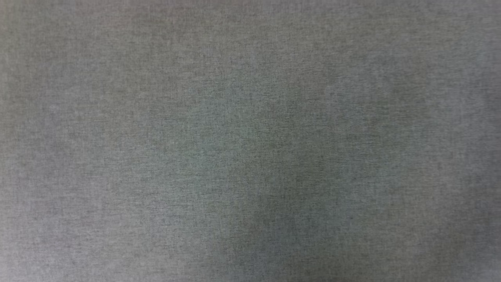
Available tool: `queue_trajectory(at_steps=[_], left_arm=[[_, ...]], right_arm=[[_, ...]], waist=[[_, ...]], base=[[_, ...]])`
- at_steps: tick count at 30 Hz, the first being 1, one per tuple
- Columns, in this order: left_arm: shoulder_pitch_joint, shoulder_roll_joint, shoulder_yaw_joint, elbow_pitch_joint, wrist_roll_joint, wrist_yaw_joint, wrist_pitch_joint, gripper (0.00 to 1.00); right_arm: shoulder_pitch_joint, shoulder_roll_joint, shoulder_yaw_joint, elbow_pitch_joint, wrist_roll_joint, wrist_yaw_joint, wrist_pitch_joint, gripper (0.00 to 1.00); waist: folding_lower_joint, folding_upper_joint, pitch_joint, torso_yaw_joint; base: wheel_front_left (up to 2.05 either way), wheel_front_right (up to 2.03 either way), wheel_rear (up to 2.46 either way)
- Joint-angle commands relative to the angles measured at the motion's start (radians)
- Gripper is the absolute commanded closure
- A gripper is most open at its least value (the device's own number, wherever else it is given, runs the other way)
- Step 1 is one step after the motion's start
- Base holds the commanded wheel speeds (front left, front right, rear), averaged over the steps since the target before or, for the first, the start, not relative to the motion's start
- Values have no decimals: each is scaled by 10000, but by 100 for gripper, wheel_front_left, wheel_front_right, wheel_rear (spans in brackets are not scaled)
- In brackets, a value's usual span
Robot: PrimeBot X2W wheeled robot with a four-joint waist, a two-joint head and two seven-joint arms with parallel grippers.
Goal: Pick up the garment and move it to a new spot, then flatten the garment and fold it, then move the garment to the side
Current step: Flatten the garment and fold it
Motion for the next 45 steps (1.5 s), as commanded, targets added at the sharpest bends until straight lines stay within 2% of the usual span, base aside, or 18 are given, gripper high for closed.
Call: queue_trajectory(at_steps=[1, 8, 11, 15, 16, 19, 25, 32, 36, 45], left_arm=[[-103, -116, -60, 294, 62, -34, -251, 100], [1216, -722, -535, 1178, -142, -260, -1148, 100], [2299, -912, -735, 1376, -311, -330, -1538, 100], [3487, -1129, -889, 1388, -531, -394, -1867, 100], [4839, -1175, -1156, 1296, -718, -417, -1979, 100], [6305, -1123, -1351, 984, -864, -391, -2049, 100], [9693, -1117, -1679, -220, -1588, -40, -1673, 100], [12747, -641, -1939, -1330, -2270, 322, -1165, 100], [14021, -288, -2230, -1911, -2374, 511, -760, 100], [16281, 426, -2437, -2892, -2828, 1064, -340, 100]], right_arm=[[-104, 91, 56, 261, -69, -14, -190, 100], [1160, 147, 582, 1021, 176, -14, -754, 100], [1922, 45, 1049, 1123, 489, -14, -880, 100], [2883, -35, 1187, 1203, 1007, -12, -1072, 100], [3977, -190, 1392, 1112, 1484, -12, -1168, 100], [5256, -373, 1685, 1029, 2085, -12, -953, 100], [7896, -1124, 2428, 376, 3408, -12, -304, 100], [10756, -2358, 3227, -1253, 4886, -12, 402, 100], [12019, -3244, 3655, -2016, 4560, -12, 387, 100], [14248, -3591, 3751, -2710, 4618, -14, 313, 100]], waist=[[-2, -1, 132, 75], [-2, -1, -26, 296], [-2, -1, -370, 366], [-2, -1, -862, 473], [-2, -1, -1426, 518], [-2, -1, -2130, 470], [-2, -1, -3318, 524], [-2, -1, -4425, 634], [-2, -1, -4943, 649], [-2, -1, -5828, 476]], base=[[0, 0, 0], [0, 0, 0], [0, 0, 0], [0, 0, 0], [0, 0, 0], [0, 0, 0], [0, 0, 0], [0, 0, 0], [0, 0, 0], [0, 0, 0]])
